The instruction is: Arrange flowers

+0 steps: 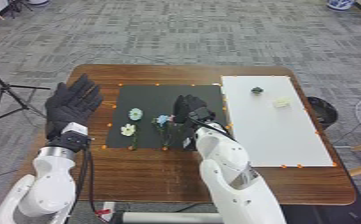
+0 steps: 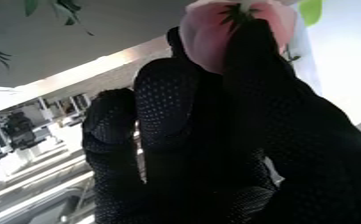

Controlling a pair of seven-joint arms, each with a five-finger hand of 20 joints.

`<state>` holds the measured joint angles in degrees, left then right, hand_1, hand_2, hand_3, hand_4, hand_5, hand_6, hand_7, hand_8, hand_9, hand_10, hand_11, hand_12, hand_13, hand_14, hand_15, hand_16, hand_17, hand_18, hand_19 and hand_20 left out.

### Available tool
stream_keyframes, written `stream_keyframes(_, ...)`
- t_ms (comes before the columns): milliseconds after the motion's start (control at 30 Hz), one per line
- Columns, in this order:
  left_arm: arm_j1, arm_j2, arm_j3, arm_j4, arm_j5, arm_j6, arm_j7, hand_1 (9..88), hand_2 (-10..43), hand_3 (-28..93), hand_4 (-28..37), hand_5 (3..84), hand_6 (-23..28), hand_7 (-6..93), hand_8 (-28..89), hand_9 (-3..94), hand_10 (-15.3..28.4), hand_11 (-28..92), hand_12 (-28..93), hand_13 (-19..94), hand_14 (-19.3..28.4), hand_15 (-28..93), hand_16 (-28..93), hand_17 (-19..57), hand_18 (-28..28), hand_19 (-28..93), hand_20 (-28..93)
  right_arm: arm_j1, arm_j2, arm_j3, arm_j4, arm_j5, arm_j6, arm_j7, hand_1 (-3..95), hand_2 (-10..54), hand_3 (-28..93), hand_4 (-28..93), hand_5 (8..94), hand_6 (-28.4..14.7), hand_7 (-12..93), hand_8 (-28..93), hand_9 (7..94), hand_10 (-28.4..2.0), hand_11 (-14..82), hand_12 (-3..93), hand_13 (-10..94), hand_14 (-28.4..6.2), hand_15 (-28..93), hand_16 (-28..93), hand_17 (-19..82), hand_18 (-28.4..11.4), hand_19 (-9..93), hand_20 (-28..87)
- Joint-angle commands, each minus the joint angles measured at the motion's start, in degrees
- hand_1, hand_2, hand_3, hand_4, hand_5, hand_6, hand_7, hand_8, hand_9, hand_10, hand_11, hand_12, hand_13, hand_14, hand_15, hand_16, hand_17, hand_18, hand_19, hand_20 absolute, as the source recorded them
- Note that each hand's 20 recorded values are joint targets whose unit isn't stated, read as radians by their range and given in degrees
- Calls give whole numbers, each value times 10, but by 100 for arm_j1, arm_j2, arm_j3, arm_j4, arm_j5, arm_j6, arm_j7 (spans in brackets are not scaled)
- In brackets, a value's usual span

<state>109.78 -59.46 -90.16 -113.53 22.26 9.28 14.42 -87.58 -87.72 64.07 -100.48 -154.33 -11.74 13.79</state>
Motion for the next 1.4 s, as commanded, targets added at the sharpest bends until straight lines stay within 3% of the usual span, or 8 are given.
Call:
stream_keyframes(33, 77, -56, -38, -3, -92, -8, 31, 244, 157, 707, -283, 428, 80, 117, -92, 340, 135, 184, 85, 263, 147, 215, -27, -72, 147, 351, 86, 18, -31, 49, -27, 3, -188, 3, 533, -95, 684, -274, 717, -18, 257, 0, 693, -118, 152, 169, 694, -84, 676, 294, 407, -212, 863, 373)
stream_keyframes(667, 34, -97, 19, 9, -102, -24, 16, 251, 153, 705, -283, 441, 74, 119, -95, 350, 133, 185, 85, 266, 149, 223, -31, -72, 148, 353, 87, 157, 27, 170, -126, 250, 42, 149, 419, -95, 731, -259, 661, -18, 191, -124, 645, -139, 136, 157, 673, -93, 682, 288, 392, -217, 853, 378)
stream_keyframes(733, 59, -114, 5, -5, -104, -27, 48, 252, 153, 704, -283, 441, 74, 119, -94, 350, 133, 185, 85, 267, 148, 223, -31, -72, 148, 353, 86, 200, 165, 217, -259, 189, -147, 173, 420, -95, 731, -256, 658, -19, 189, -124, 642, -140, 137, 157, 670, -94, 681, 288, 392, -216, 853, 378)
stream_keyframes(933, 134, -45, -68, -40, -124, 15, 135, 251, 154, 704, -283, 441, 74, 119, -94, 351, 133, 186, 85, 267, 149, 225, -31, -72, 148, 353, 86, 207, 484, 360, -844, 161, -1848, 213, 450, -95, 703, -272, 640, -24, 166, -117, 657, -136, 169, 177, 669, -94, 694, 297, 389, -218, 862, 388)
stream_keyframes(1033, 149, -45, -90, -48, -111, 17, 129, 251, 154, 705, -283, 442, 75, 119, -94, 352, 134, 187, 85, 267, 150, 226, -31, -72, 148, 353, 86, 127, 588, 329, -1037, -94, -2324, -11, 528, -95, 529, -281, 640, -27, 157, -111, 662, -133, 192, 189, 663, -97, 699, 312, 386, -220, 862, 404)
stream_keyframes(1100, 166, -39, -96, -57, -109, 17, 123, 251, 154, 705, -283, 442, 75, 119, -94, 352, 133, 186, 85, 267, 150, 227, -32, -72, 148, 354, 86, 55, 610, 311, -1096, -97, -2380, -30, 635, -95, 308, -282, 643, -28, 157, -109, 665, -131, 207, 200, 658, -99, 704, 321, 381, -220, 861, 417)
stream_keyframes(1200, 142, -48, -80, -46, -99, 6, 95, 251, 154, 705, -283, 442, 75, 119, -94, 352, 132, 186, 85, 267, 149, 226, -32, -72, 148, 354, 86, -37, 634, 279, -1129, -148, -2337, -77, 711, -95, 86, -174, 655, -26, 152, -102, 666, -128, 251, 233, 640, -102, 722, 351, 370, -213, 853, 440)
stream_keyframes(1400, 130, -78, -63, -41, -23, -12, 23, 252, 153, 705, -283, 442, 75, 120, -95, 352, 133, 186, 85, 268, 150, 226, -32, -72, 148, 354, 86, -133, 612, 187, -1109, -254, -2305, -170, 733, -95, -60, -95, 689, -18, 156, -97, 663, -126, 328, 291, 622, -104, 753, 385, 357, -201, 847, 471)
